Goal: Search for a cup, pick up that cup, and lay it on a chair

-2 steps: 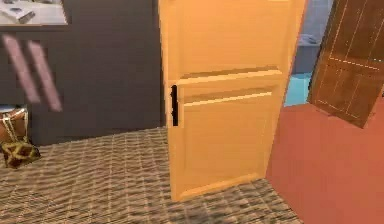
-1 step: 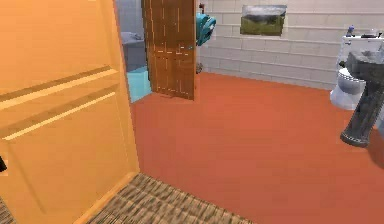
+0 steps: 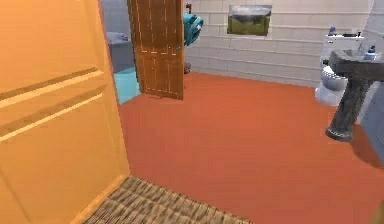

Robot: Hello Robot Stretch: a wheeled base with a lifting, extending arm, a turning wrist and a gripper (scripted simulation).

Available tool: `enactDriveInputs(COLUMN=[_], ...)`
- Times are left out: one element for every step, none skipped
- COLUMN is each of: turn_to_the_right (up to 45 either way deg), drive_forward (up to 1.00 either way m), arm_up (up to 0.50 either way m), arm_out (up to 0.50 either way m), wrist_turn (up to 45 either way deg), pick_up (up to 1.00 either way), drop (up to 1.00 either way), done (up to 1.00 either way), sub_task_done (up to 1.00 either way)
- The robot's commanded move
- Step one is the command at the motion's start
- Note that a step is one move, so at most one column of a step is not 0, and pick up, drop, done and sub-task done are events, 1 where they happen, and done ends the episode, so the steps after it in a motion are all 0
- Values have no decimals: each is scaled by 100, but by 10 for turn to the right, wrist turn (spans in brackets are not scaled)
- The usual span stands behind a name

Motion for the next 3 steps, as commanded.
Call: enactDriveInputs(turn_to_the_right=[0,30,60], drive_forward=[100,0,0], arm_up=[0,0,0], arm_out=[0,0,0], wrist_turn=[0,0,0], pick_up=[0,0,0], drop=[0,0,0], done=[0,0,0], sub_task_done=[0,0,0])
